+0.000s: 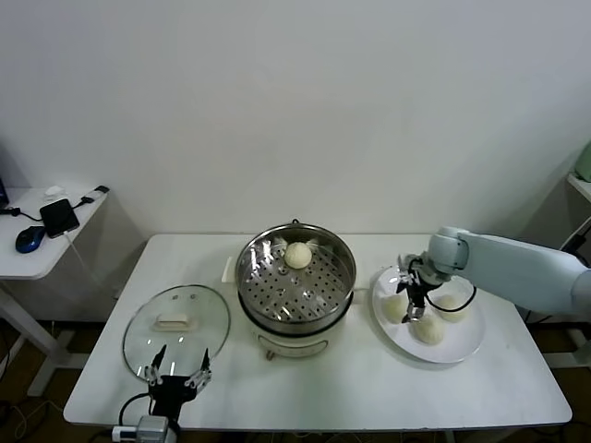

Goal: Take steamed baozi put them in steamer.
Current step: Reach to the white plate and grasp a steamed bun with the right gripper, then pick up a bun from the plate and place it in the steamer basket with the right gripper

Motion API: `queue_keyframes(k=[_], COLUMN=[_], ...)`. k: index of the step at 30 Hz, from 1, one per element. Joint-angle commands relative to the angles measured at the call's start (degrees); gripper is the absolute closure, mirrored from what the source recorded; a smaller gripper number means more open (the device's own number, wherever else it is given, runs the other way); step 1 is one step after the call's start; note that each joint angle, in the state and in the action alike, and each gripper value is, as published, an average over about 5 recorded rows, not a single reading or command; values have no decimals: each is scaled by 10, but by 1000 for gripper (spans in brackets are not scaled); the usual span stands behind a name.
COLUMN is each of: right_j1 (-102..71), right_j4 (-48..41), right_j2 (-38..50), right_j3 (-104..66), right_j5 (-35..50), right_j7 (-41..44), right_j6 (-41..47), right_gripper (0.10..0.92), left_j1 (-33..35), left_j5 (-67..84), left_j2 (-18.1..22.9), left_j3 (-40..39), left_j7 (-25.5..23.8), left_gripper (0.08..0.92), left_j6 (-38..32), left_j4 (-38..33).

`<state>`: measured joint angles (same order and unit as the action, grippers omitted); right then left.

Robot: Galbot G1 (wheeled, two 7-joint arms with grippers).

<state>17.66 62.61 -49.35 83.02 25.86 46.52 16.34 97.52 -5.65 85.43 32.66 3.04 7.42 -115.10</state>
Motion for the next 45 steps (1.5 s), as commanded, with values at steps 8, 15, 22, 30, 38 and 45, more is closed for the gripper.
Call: queue_keyframes(k=[8, 15, 22, 30, 38, 45], right_j1=[41, 280, 483, 466, 324, 237], right_j4=[19, 50, 108, 255, 186, 102], right_j2=[16, 13, -67, -200, -303, -331], right_j3=[-8, 138, 216, 144, 126, 125], right_j5=[-1, 100, 270, 410, 392, 343], right_j7=[40, 112, 133, -8, -77, -94], right_j6=[-17, -50, -36, 67, 113, 126], right_gripper=[319, 321, 321, 321, 321, 321], left_j1=[4, 6, 6, 5, 3, 4], left_j5=[-3, -3, -1, 7, 7, 8], left_j2=[4, 3, 0, -4, -6, -6], left_j3=[-2, -3, -4, -6, -8, -8], left_j7=[1, 0, -1, -3, -4, -2], left_gripper=[177, 177, 177, 177, 177, 177], left_j6=[2, 7, 13, 16, 18, 16], left_j4=[-9, -18, -28, -40, -46, -43])
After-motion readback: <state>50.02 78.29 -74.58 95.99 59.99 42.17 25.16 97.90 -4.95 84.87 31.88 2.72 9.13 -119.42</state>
